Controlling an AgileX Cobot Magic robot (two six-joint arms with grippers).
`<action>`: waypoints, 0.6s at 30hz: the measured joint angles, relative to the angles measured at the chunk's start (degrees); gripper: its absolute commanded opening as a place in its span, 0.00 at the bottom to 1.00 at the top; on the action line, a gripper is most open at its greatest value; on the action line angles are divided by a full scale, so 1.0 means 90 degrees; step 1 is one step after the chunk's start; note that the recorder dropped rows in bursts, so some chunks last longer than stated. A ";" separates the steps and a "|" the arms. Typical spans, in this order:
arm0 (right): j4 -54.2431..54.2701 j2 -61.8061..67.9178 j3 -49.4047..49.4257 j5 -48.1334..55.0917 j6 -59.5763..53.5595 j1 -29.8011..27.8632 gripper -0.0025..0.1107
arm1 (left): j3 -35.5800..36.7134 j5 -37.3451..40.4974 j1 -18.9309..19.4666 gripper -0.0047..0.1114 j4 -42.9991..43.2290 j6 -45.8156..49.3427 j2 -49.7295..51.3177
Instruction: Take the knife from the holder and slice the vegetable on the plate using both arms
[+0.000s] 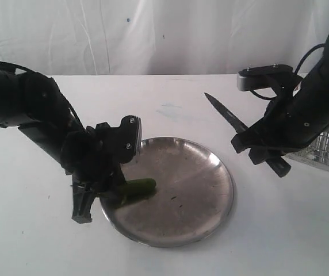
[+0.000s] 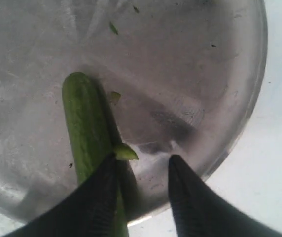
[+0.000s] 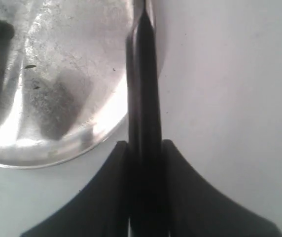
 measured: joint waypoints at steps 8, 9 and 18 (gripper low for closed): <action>-0.0007 0.0379 0.0000 -0.0094 0.0014 0.0000 0.02 | 0.0000 -0.0647 0.0000 0.57 0.0000 0.0069 0.0478; 0.0008 0.0397 0.0000 -0.0102 0.0014 0.0000 0.02 | 0.0000 -0.0855 0.0000 0.57 0.0000 0.0069 0.0515; 0.0141 0.0397 0.0000 -0.0118 0.0025 0.0000 0.02 | 0.0000 -0.1919 0.0000 0.52 0.0000 0.0073 0.0838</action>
